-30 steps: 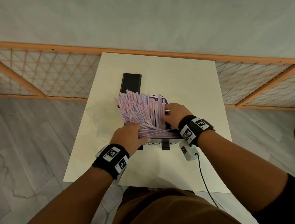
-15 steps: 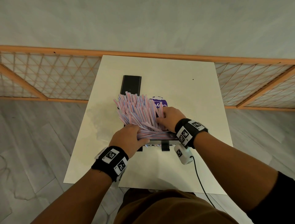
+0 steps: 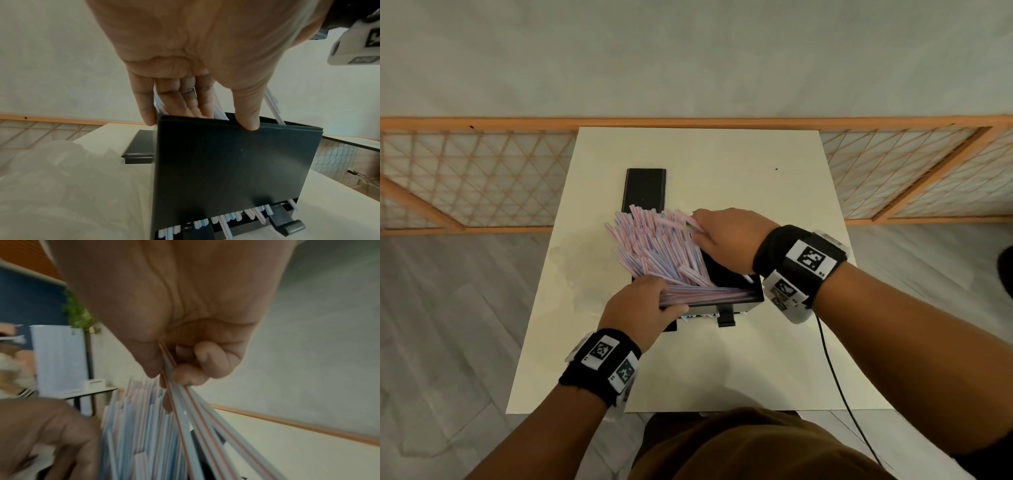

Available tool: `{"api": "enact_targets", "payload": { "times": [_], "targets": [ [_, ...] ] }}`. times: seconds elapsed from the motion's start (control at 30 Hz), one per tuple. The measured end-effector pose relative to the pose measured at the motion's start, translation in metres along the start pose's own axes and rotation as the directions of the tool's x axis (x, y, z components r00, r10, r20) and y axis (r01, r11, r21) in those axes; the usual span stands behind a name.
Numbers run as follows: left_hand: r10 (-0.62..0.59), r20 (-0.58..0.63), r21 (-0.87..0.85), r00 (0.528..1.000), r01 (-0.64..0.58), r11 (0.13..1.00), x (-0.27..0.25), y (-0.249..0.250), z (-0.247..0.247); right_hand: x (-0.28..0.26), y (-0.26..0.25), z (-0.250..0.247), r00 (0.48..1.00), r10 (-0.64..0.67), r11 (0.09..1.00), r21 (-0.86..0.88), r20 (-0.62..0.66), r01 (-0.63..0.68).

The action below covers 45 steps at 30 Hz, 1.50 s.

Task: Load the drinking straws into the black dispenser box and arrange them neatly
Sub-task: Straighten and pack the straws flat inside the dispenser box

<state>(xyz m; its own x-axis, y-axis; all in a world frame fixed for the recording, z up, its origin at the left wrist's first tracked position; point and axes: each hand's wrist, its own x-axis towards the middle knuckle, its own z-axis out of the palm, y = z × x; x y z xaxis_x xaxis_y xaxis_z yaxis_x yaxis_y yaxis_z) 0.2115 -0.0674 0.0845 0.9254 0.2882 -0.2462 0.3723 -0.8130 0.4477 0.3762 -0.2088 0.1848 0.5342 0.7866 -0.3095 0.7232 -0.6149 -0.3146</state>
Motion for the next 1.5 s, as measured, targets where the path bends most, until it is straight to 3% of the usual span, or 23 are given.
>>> {"api": "enact_targets", "payload": {
  "times": [0.1,0.2,0.3,0.47,0.63,0.8,0.93,1.1,1.2,1.3,1.4,1.5],
  "targets": [
    [-0.018,-0.010,-0.066,1.000,0.017,0.998,0.000,-0.003,-0.002,0.002,-0.018,0.016,0.981,-0.107,0.986,-0.112,0.159,0.125],
    [-0.032,-0.042,-0.147,0.999,0.026,0.989,0.000,-0.009,-0.005,0.012,-0.031,0.041,0.933,-0.071,0.976,-0.171,0.352,0.138],
    [-0.070,-0.068,-0.207,0.995,0.055,0.977,-0.005,-0.014,-0.008,0.020,-0.036,0.058,0.915,-0.058,0.968,-0.203,0.399,0.150],
    [-0.148,-0.190,-0.245,0.971,0.099,0.964,-0.013,-0.018,-0.013,0.027,-0.038,0.070,0.909,-0.048,0.966,-0.212,0.415,0.148],
    [-0.150,-0.238,-0.295,0.960,0.076,0.953,-0.015,-0.016,-0.014,0.030,-0.041,0.073,0.912,-0.046,0.960,-0.233,0.408,0.153],
    [-0.102,-0.194,-0.264,0.976,0.048,0.963,-0.011,-0.019,-0.006,0.024,-0.028,0.063,0.952,-0.029,0.983,-0.164,0.304,0.082],
    [-0.061,-0.164,-0.204,0.985,0.027,0.979,-0.011,-0.017,-0.002,0.019,-0.012,0.057,0.966,0.047,0.972,-0.236,0.253,0.015],
    [-0.034,-0.158,-0.175,0.987,0.006,0.985,-0.007,-0.014,0.003,0.019,-0.009,0.074,0.941,0.022,0.977,-0.208,0.336,0.051],
    [-0.114,-0.222,-0.226,0.968,0.063,0.972,-0.008,-0.012,0.001,0.020,-0.014,0.081,0.949,0.008,0.989,-0.143,0.315,0.039],
    [-0.293,-0.313,-0.379,0.903,0.164,0.911,-0.010,-0.009,-0.001,0.020,-0.015,0.082,0.959,0.005,0.987,-0.155,0.282,0.041],
    [-0.474,-0.197,-0.516,0.858,0.320,0.794,-0.004,-0.010,-0.004,0.020,-0.014,0.079,0.970,0.003,0.987,-0.159,0.241,0.036],
    [-0.454,-0.123,-0.526,0.882,0.330,0.784,0.010,-0.010,-0.003,0.022,-0.016,0.077,0.973,0.020,0.987,-0.161,0.229,0.017]
  ]
}}
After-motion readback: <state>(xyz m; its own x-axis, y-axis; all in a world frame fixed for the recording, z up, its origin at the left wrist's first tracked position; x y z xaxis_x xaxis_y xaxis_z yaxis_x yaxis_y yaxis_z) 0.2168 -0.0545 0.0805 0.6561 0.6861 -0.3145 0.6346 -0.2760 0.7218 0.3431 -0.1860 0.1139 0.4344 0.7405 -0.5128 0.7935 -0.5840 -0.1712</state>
